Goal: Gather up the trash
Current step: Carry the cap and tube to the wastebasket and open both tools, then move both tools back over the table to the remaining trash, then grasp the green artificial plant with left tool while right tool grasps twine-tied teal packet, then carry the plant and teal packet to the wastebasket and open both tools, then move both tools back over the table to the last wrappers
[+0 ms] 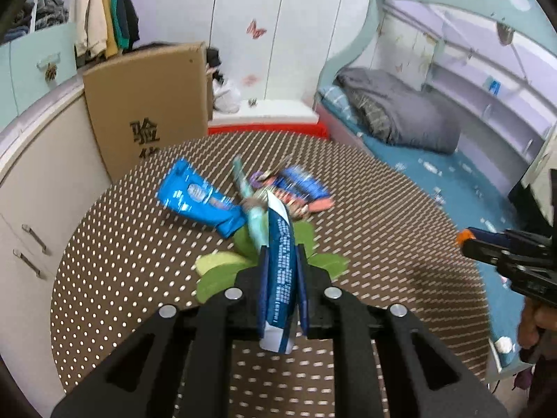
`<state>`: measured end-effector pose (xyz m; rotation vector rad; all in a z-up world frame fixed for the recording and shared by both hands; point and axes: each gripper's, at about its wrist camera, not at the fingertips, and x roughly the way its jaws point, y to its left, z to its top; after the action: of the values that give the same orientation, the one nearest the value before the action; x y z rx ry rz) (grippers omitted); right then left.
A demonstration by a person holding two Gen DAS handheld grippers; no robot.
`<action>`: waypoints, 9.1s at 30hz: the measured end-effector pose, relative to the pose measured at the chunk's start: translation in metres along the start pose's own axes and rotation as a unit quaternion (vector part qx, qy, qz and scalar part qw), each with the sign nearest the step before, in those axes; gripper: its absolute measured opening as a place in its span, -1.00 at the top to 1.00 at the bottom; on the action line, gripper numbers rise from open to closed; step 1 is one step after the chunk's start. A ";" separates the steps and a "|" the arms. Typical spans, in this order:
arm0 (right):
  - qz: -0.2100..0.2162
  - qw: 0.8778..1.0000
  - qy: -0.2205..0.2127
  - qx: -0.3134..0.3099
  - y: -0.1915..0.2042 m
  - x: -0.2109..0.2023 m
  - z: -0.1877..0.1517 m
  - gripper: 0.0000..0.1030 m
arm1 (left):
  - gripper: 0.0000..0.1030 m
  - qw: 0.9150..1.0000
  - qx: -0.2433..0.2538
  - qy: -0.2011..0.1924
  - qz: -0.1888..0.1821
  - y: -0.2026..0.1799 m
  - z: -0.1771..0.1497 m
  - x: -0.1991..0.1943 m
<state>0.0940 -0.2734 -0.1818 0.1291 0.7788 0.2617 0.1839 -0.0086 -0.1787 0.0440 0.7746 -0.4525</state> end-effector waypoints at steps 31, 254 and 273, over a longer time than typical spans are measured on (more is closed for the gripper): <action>-0.102 0.952 -0.014 0.287 -0.292 -0.040 -0.058 0.43 | 0.74 0.975 0.138 0.059 -0.164 -0.308 0.061 0.108; -0.124 0.902 -0.079 0.405 -0.344 -0.075 -0.106 -0.88 | -0.81 0.970 0.173 0.136 -0.100 -0.371 0.042 0.208; -0.114 0.932 -0.095 0.330 -0.262 -0.101 -0.040 -0.88 | -0.83 0.986 0.128 0.043 -0.098 -0.308 0.063 0.102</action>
<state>0.0453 -0.5528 -0.1970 0.6858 0.6562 -0.2427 0.1631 -0.3376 -0.1647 0.2306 0.8053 -0.7392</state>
